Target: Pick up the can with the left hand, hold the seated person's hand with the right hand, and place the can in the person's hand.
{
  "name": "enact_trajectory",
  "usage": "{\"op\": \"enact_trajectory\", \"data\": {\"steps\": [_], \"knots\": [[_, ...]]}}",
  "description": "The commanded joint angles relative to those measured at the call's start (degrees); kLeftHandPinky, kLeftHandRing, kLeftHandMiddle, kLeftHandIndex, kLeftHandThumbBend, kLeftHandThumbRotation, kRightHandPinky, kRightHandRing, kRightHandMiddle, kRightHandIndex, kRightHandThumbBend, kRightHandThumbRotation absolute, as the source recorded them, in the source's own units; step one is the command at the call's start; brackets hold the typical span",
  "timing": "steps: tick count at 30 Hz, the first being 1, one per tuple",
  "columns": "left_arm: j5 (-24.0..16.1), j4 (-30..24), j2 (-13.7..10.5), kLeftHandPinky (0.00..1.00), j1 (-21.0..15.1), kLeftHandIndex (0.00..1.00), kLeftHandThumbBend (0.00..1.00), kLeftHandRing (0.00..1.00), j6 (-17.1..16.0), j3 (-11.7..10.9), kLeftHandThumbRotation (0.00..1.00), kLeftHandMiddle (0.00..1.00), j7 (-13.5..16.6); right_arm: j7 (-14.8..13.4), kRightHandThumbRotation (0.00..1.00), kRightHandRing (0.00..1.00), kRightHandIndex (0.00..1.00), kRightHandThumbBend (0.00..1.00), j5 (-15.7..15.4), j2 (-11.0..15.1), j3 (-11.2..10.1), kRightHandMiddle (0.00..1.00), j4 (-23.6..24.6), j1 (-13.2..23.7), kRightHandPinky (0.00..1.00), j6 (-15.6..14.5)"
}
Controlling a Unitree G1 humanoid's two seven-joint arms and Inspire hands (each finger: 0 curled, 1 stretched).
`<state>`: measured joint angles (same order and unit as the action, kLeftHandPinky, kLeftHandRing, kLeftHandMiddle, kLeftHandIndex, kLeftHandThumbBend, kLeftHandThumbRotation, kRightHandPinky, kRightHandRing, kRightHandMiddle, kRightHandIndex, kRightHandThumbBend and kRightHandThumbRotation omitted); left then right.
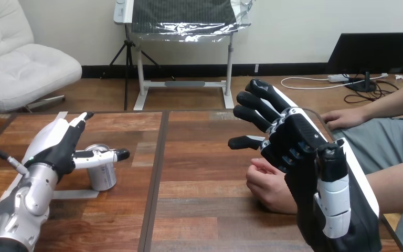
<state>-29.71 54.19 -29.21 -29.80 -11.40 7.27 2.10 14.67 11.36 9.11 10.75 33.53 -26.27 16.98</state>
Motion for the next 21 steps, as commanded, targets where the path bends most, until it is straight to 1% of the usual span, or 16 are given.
{"op": "enact_trajectory", "data": {"steps": [1,6,15,21], "knots": [[0.6,1.7,-0.1,0.73,-5.1,0.96,0.89,0.93,0.3,0.7,0.62,0.97,0.9,0.0,1.00,0.87,0.89,0.74,0.8,-0.3,-0.5,0.88,2.6,1.7,0.69,0.5],[1.0,2.6,0.1,0.71,-5.4,0.95,0.89,0.92,0.5,1.0,0.61,0.96,0.6,0.1,1.00,0.88,0.89,0.74,1.1,-0.3,-0.5,0.89,2.7,1.6,0.70,0.5],[1.5,4.7,0.5,0.70,-6.0,0.93,0.90,0.90,-0.1,1.3,0.59,0.93,0.6,0.2,1.00,0.88,0.90,0.73,1.1,-0.2,-0.7,0.89,2.7,1.5,0.70,0.7],[1.5,5.3,0.7,0.70,-6.4,0.92,0.89,0.88,0.4,1.5,0.57,0.91,0.2,0.1,1.00,0.88,0.90,0.73,1.0,-0.2,-0.7,0.89,2.9,1.5,0.70,0.5]]}}
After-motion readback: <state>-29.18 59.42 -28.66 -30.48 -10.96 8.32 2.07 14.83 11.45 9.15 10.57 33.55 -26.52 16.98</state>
